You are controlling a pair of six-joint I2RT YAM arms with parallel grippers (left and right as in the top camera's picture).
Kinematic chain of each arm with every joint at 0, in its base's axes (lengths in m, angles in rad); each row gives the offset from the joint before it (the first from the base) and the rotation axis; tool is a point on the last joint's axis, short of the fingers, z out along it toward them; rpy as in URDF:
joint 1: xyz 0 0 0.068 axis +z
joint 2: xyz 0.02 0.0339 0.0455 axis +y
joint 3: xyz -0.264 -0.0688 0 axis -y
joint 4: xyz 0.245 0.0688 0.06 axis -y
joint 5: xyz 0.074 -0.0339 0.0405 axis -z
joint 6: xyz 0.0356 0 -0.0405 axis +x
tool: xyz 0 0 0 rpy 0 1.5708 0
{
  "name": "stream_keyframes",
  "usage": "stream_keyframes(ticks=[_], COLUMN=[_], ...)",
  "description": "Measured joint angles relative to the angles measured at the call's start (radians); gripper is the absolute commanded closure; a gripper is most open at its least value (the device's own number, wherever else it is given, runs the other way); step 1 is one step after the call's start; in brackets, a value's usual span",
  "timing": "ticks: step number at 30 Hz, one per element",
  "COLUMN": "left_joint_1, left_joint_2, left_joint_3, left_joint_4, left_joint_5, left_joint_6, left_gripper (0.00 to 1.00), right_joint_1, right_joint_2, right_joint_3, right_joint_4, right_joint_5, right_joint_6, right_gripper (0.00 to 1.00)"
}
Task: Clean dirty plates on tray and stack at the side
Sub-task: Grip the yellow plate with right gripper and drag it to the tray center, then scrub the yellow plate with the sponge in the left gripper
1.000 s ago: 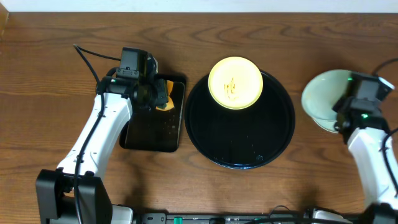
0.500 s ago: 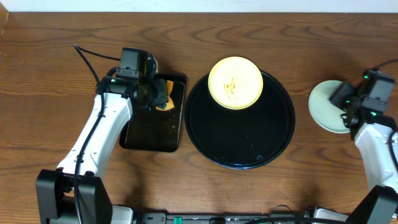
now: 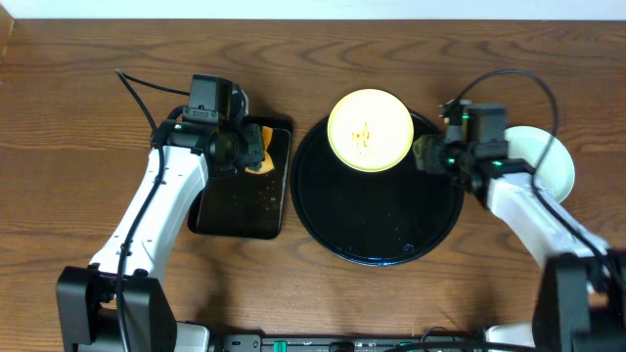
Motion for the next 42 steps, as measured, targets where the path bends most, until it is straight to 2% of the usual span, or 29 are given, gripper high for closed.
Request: stream_keyframes(ticks=[3,7,14,20,27,37,42], left_joint_1=[0.000,0.000,0.000,-0.002,-0.069,-0.313,-0.416], left_joint_2=[0.000,0.000,0.000,0.000,0.000,0.010,0.083], left_joint_3=[0.000,0.000,0.000,0.000,0.000,0.000,0.000], left_joint_4=[0.000,0.000,-0.001,-0.001,0.019,0.130,0.188], left_joint_5=[0.000,0.000,0.000,0.000,0.026,0.048,0.052], left_joint_6=[0.000,0.000,0.000,0.000,0.000,-0.005,-0.089], left_gripper=[0.92,0.93,0.92,0.92,0.93,0.93,0.92], right_joint_1=[0.016,0.032,0.046,0.046,0.053,0.115,0.124], right_joint_2=[0.092,0.172,0.216,0.216,0.156,-0.063,-0.042], right_joint_3=[0.000,0.001,0.002,0.010,0.022,0.017,0.008], right_joint_4=[0.091,0.199,0.228,0.157,-0.051,-0.322,-0.364], right_joint_5=[0.004,-0.023,-0.061,-0.069,-0.074,0.042,0.068], right_joint_6=[0.047,0.092,0.145,0.155,0.105,0.070,0.072], right_gripper=[0.54,0.56,0.83,0.98,0.99,0.99,0.99])
